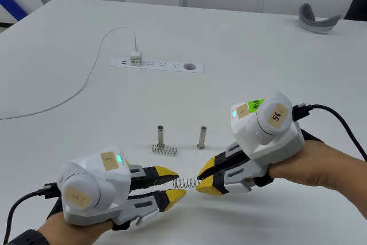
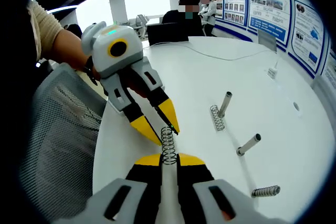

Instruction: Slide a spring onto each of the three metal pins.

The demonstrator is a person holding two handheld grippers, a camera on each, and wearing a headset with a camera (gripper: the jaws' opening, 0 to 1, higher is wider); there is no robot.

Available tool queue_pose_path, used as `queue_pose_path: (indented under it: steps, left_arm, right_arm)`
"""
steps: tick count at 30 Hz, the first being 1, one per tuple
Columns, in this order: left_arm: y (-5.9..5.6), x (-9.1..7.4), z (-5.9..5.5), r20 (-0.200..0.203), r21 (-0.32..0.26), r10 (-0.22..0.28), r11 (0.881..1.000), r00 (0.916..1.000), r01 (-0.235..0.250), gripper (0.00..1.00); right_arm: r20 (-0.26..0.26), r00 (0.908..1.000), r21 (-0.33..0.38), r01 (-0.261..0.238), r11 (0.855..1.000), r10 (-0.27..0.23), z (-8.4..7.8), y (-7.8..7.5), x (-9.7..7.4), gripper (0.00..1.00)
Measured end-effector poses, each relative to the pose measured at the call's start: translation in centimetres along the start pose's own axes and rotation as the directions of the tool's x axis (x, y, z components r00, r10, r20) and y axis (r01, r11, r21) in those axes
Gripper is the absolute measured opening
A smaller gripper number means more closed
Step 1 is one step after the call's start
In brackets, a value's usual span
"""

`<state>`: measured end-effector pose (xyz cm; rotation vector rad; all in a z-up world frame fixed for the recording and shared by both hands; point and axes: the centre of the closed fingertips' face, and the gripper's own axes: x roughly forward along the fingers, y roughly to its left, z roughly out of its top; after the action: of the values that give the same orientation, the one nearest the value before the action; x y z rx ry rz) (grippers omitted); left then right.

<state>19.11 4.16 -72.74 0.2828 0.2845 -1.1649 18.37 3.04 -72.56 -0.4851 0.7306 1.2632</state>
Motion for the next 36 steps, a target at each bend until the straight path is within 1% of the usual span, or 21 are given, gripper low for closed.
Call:
queue_pose_path:
  steps: [3, 9, 15, 21, 27, 30, 36]
  left_arm:
    - [0.0, 0.0, -0.1, -0.006, 0.007, -0.001, 1.000, 1.0000, 0.001, 0.14]
    - [0.0, 0.0, -0.3, -0.015, 0.007, -0.001, 1.000, 0.9999, 0.001, 0.13]
    - [0.1, 0.1, -0.2, -0.011, 0.000, 0.001, 1.000, 0.9999, -0.001, 0.12]
    - [0.1, 0.1, -0.1, -0.007, -0.001, 0.001, 1.000, 1.0000, -0.001, 0.12]
    - [-0.2, 0.2, 0.1, -0.003, -0.005, -0.005, 1.000, 1.0000, 0.005, 0.11]
    - [-0.2, 0.3, 0.2, 0.001, -0.013, -0.006, 1.000, 1.0000, 0.006, 0.11]
    - [-0.1, 0.4, 0.5, 0.014, -0.047, -0.003, 0.999, 0.9999, 0.003, 0.11]
  right_arm:
    - [0.001, 1.0000, 0.000, -0.002, 1.000, 0.002, 0.2, 0.1, -0.1, 0.12]
    - [0.022, 0.9998, -0.008, 0.001, 1.000, -0.001, 1.3, 0.3, -0.5, 0.12]
    - [0.044, 0.9990, -0.022, 0.010, 1.000, -0.009, 2.3, 0.3, -0.6, 0.12]
    - [0.082, 0.9965, -0.020, 0.015, 1.000, -0.014, 3.4, 0.2, -0.8, 0.12]
    - [0.113, 0.9935, -0.029, 0.020, 0.999, -0.016, 4.4, 0.3, -0.7, 0.12]
    - [0.123, 0.9923, -0.034, 0.023, 0.999, -0.019, 4.7, 0.3, -0.6, 0.12]
    - [0.143, 0.9894, -0.045, 0.033, 0.998, -0.026, 5.3, 0.3, -0.5, 0.12]
